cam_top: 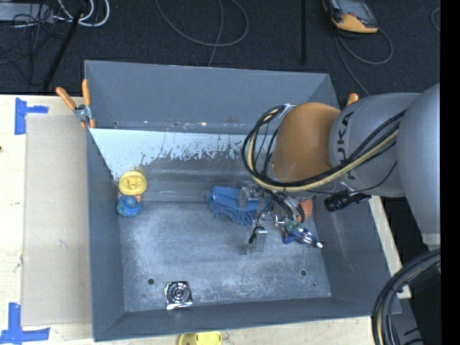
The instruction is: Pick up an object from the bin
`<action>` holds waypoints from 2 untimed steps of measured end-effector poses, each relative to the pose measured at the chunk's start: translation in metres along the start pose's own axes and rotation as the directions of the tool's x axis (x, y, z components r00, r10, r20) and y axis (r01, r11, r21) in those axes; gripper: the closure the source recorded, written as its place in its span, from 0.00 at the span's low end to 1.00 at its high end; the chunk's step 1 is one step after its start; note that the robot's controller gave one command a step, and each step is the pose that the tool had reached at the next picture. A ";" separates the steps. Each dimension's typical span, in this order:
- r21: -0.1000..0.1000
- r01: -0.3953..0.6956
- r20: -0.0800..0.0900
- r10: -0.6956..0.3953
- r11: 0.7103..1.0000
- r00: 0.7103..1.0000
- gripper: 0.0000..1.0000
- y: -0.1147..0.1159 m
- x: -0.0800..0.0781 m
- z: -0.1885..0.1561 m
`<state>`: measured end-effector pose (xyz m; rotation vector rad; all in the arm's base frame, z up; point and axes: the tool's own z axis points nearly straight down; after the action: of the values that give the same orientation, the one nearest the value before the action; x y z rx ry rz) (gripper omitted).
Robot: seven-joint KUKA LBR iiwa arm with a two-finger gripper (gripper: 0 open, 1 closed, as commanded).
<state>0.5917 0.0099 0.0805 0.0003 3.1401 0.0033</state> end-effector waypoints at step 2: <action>0.000 -0.039 0.003 0.039 0.999 0.999 1.00 -0.005 -0.013 -0.001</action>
Offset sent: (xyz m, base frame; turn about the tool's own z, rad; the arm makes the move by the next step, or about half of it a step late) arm 0.0111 -0.0059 -0.0003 0.0422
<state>0.6045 0.0046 0.0818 0.0614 3.1364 0.0028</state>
